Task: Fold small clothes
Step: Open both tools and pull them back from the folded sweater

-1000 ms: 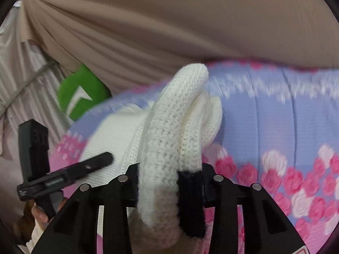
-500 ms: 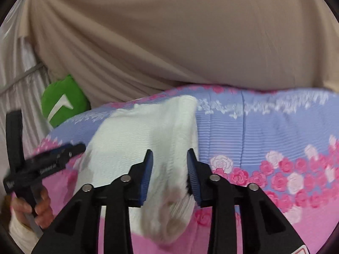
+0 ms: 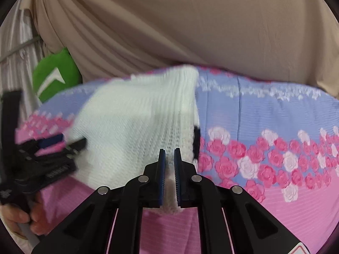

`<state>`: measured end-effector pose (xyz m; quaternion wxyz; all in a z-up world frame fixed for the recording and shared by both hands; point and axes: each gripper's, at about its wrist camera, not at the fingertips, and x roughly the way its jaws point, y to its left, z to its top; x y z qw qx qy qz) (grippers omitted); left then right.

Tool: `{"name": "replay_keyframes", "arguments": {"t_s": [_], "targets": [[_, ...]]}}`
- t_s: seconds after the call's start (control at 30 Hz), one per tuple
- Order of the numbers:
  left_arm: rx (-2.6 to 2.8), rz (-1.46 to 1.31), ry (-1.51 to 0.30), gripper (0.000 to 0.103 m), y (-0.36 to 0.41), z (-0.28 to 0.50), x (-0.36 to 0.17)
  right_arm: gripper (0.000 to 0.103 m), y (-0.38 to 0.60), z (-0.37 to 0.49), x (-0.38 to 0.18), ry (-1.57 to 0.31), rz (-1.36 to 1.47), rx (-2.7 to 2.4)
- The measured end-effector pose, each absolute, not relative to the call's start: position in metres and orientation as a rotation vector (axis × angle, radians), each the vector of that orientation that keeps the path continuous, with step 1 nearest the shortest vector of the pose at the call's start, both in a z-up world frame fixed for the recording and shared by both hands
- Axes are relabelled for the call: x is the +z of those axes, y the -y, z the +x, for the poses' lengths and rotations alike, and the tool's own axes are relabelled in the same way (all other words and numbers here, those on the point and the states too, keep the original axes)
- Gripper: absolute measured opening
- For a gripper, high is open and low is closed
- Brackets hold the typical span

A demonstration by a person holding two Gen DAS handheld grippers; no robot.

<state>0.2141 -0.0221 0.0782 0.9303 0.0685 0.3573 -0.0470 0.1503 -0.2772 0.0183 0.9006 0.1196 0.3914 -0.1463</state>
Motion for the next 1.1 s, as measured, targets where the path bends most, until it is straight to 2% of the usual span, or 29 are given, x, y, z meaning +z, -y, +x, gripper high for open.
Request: {"name": "replay_keyframes", "arguments": {"t_s": [0.17, 0.33, 0.5, 0.53, 0.63, 0.77, 0.9, 0.93, 0.97, 1.1], "targets": [[-0.09, 0.139, -0.737, 0.065, 0.017, 0.217, 0.075, 0.007, 0.27, 0.137, 0.04, -0.746, 0.263, -0.285], [-0.088, 0.146, -0.737, 0.065, 0.018, 0.217, 0.073, 0.007, 0.275, 0.143, 0.014, -0.796, 0.271, -0.307], [-0.083, 0.149, -0.731, 0.065, 0.017, 0.213, 0.073, 0.008, 0.27, 0.131, 0.031, -0.743, 0.289, -0.295], [-0.08, 0.147, -0.726, 0.069, 0.016, 0.21, 0.073, 0.009, 0.267, 0.126, 0.033, -0.733, 0.294, -0.291], [-0.073, 0.129, -0.684, 0.096, 0.011, 0.19, 0.074, 0.018, 0.257, 0.108, 0.03, -0.726, 0.288, -0.313], [-0.067, 0.1, -0.675, 0.098, 0.004, 0.158, 0.063, 0.037, 0.244, 0.088, 0.01, -0.768, 0.294, -0.315], [-0.027, 0.077, -0.702, 0.098, 0.002, 0.142, 0.05, 0.048, 0.237, 0.074, 0.006, -0.78, 0.31, -0.311], [-0.014, 0.077, -0.685, 0.098, 0.002, 0.138, 0.051, 0.059, 0.235, 0.07, 0.007, -0.769, 0.311, -0.313], [-0.003, 0.075, -0.672, 0.098, 0.002, 0.133, 0.052, 0.065, 0.233, 0.067, 0.007, -0.764, 0.316, -0.311], [0.008, 0.069, -0.674, 0.098, 0.005, 0.127, 0.051, 0.069, 0.226, 0.062, 0.004, -0.789, 0.31, -0.351]]}}
